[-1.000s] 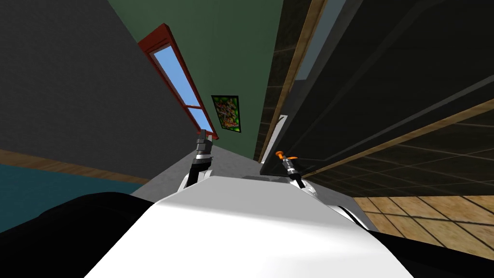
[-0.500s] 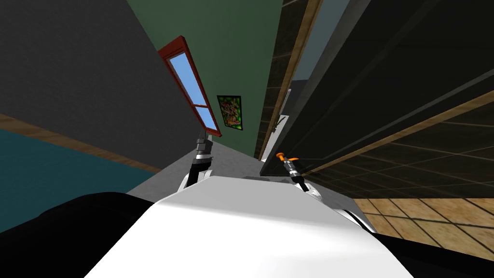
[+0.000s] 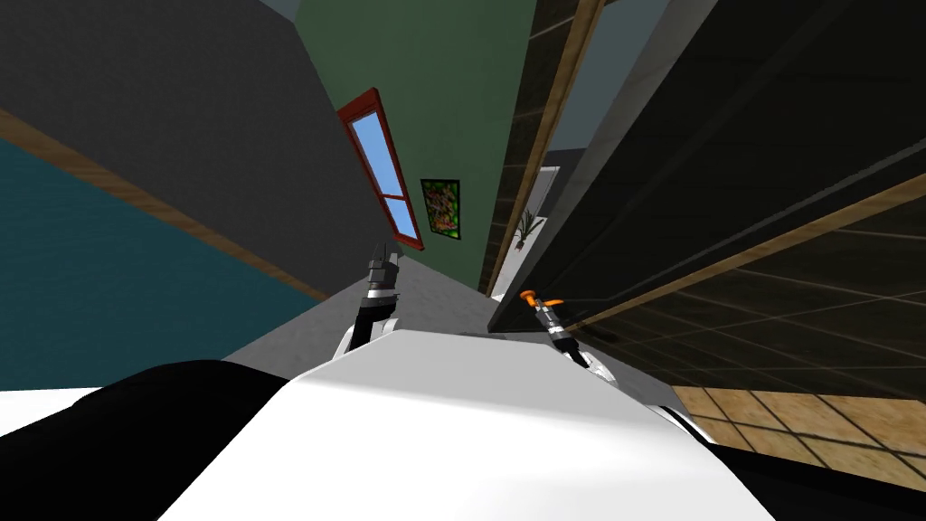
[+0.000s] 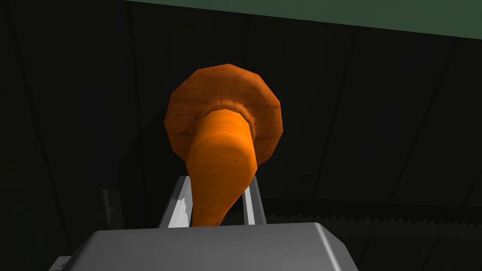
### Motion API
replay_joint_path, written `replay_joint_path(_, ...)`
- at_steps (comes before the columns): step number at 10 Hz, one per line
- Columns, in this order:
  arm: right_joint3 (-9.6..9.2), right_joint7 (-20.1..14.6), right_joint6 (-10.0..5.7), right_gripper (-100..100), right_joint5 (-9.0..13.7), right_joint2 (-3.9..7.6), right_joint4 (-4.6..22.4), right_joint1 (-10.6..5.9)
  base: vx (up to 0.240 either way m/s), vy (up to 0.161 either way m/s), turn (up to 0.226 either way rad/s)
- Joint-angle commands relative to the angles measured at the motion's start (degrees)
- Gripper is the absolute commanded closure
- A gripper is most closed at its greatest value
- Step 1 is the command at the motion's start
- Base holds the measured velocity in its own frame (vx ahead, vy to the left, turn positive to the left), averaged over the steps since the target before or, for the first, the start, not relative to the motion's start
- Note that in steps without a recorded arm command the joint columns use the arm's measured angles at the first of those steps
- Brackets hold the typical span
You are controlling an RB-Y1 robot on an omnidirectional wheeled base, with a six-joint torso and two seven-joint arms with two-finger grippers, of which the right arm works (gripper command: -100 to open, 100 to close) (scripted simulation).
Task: Pull the door open
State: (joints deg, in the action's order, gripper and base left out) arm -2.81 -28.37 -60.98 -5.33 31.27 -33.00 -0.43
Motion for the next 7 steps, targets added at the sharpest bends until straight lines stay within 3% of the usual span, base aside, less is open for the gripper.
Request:
replay_joint_path(1, 0.03, -0.44, -1.75, 100, -0.03, 0.84, 0.85, 0.46, -0.177, -0.066, 0.095)
replay_joint_path(2, -0.17, -0.27, -1.24, 100, -0.11, 0.28, 1.05, 0.00, -0.079, -0.022, 0.011)
replay_joint_path(5, -0.31, -1.00, -4.81, 100, -0.33, 1.34, 2.54, 1.43, -0.169, -0.093, 0.201)
replay_joint_path(6, -0.31, -1.00, -4.81, 100, -0.33, 1.34, 2.54, 1.43, -0.134, -0.082, 0.057)
replay_joint_path(7, -0.32, -1.22, -5.91, 100, -0.39, 1.72, 2.96, 1.86, -0.134, -0.054, 0.113)
